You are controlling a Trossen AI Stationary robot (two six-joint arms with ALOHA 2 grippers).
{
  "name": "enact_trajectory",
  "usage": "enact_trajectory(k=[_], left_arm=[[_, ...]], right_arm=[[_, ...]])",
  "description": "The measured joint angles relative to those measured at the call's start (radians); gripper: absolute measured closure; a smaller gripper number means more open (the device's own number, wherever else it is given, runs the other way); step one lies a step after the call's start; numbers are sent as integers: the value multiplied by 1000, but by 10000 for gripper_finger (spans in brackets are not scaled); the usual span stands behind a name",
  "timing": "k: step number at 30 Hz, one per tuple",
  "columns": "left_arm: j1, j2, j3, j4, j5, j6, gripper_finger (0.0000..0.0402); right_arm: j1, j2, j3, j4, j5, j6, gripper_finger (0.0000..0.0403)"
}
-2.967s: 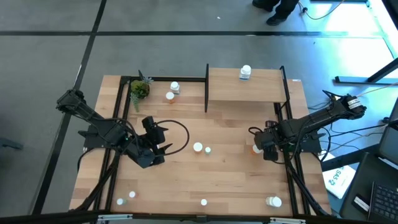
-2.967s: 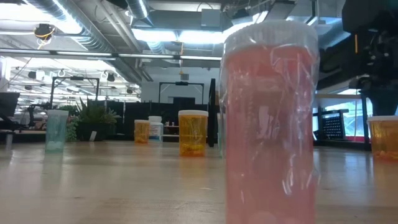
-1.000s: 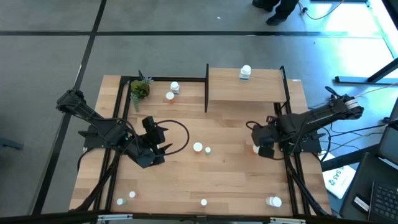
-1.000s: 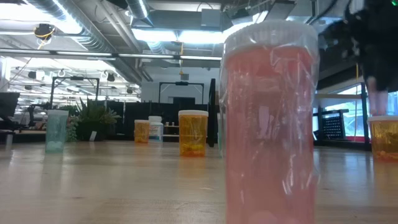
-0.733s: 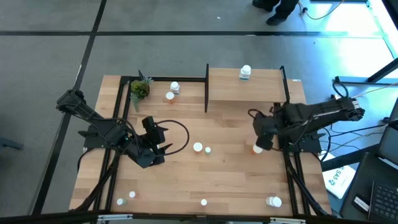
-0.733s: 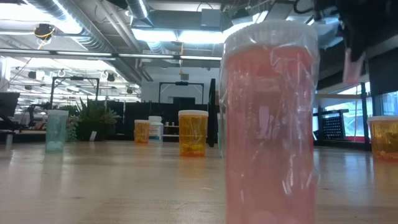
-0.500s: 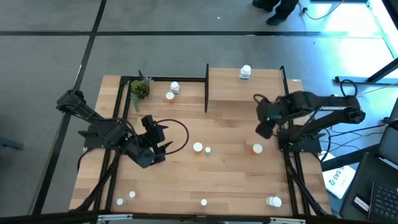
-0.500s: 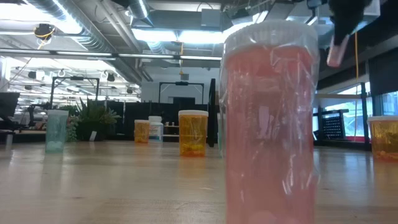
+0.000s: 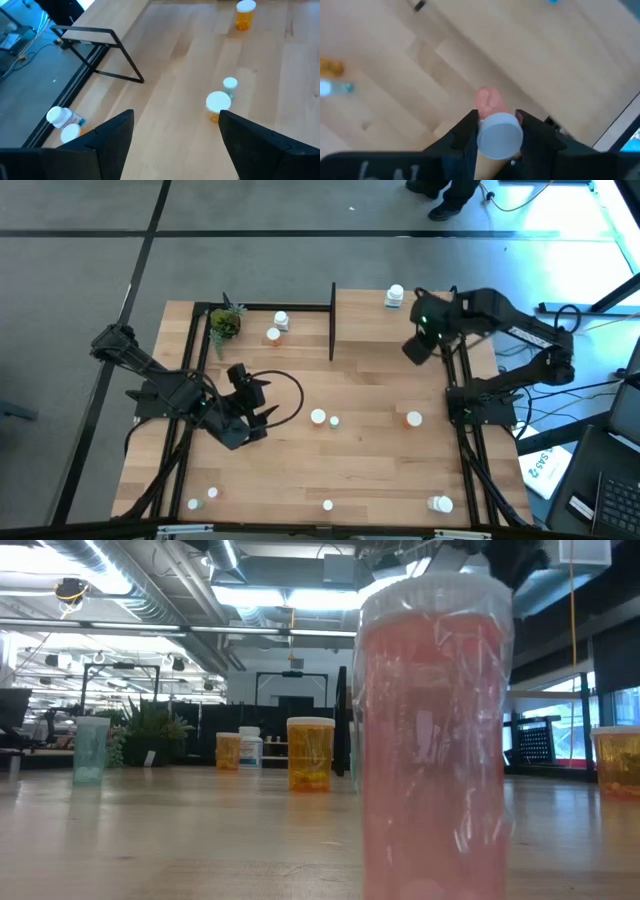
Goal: Pick and place medicine bottles onto shelf by color
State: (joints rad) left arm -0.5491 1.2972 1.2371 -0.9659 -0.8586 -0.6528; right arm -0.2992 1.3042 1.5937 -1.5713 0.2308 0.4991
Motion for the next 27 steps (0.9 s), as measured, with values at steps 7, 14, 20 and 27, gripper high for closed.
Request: enact_trajectory(k=[7, 14, 20, 27], left_arm=[[57, 0, 0, 5, 58, -49, 116], [91, 0, 0, 5, 71, -43, 116], [122, 0, 0, 5, 68, -25, 116], [143, 0, 0, 5, 68, -25, 116]], right_arm=[[-219, 124, 134, 2, -35, -163, 281], [-415, 200, 150, 1, -50, -302, 281], [-517, 252, 150, -1, -58, -370, 281], [-568, 326, 150, 24, -9, -451, 281]])
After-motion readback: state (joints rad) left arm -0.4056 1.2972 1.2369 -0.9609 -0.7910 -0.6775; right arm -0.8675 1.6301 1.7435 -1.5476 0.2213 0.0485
